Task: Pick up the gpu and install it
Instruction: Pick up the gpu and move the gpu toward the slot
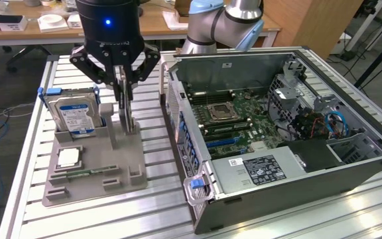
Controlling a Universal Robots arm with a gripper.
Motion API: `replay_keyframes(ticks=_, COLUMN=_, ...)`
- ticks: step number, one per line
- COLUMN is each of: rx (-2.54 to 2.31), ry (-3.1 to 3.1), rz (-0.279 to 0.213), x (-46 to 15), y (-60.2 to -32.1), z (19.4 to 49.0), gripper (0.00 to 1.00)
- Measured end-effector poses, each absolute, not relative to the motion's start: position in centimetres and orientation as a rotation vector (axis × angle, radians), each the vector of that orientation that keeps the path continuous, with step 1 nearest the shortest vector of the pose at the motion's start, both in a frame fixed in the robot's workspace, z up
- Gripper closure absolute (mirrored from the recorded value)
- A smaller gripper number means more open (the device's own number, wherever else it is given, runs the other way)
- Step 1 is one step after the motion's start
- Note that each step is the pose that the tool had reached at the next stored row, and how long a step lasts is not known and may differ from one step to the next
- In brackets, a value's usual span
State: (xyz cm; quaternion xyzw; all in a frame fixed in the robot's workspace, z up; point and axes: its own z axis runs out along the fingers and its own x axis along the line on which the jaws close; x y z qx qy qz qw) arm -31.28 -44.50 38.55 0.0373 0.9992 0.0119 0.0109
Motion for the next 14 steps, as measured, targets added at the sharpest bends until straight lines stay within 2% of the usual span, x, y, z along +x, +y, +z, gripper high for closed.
replay_keyframes(ticks=14, rx=0.116, ry=3.117, rz=0.037, x=-31.28, y=-44.5, z=39.63, gripper=0.73)
